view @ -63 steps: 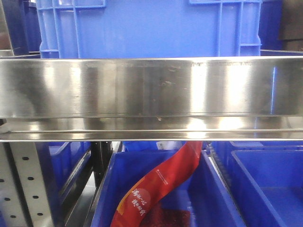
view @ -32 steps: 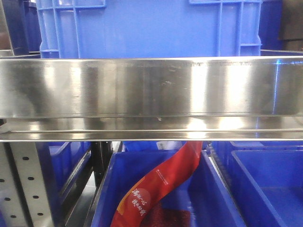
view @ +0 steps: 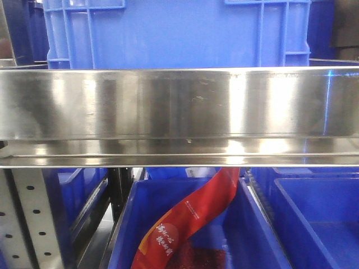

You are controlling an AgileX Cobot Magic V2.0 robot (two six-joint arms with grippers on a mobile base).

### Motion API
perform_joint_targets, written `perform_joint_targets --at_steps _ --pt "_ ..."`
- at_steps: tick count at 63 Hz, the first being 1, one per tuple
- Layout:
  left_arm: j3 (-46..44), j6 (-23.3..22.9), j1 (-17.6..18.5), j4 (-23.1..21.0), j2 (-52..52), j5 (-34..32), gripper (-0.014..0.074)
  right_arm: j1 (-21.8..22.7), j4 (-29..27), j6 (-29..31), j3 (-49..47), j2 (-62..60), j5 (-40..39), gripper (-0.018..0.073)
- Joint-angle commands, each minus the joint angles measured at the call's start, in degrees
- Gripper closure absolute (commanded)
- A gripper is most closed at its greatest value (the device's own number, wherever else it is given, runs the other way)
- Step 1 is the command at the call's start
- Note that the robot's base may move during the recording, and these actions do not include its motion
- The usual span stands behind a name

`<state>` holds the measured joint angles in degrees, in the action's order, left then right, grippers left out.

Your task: Grab PVC pipe and place in blue bin

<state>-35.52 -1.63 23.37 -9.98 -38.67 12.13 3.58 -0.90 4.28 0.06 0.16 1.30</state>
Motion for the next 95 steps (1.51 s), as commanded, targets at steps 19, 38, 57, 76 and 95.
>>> perform_joint_targets --at_steps 19,38,57,76,95 --pt "0.1 0.1 0.5 0.0 0.3 -1.2 0.0707 0.2 0.4 -0.2 -0.1 -0.2 -0.5 0.0721" --pt "0.2 0.1 0.5 0.0 0.5 -1.1 0.0707 0.2 0.4 -0.2 -0.1 -0.2 -0.5 0.0721" --pt "9.9 0.1 0.2 3.3 4.4 -20.4 0.0707 0.2 0.4 -0.2 -0.1 -0.2 -0.5 0.0721" --pt "28.6 0.1 -10.2 2.3 16.5 -30.3 0.0707 0.2 0.4 -0.2 -0.1 -0.2 -0.5 0.0721" --pt "35.5 0.1 -18.7 2.9 34.9 -23.3 0.0707 0.2 0.4 -0.2 -0.1 -0.2 -0.5 0.0721"
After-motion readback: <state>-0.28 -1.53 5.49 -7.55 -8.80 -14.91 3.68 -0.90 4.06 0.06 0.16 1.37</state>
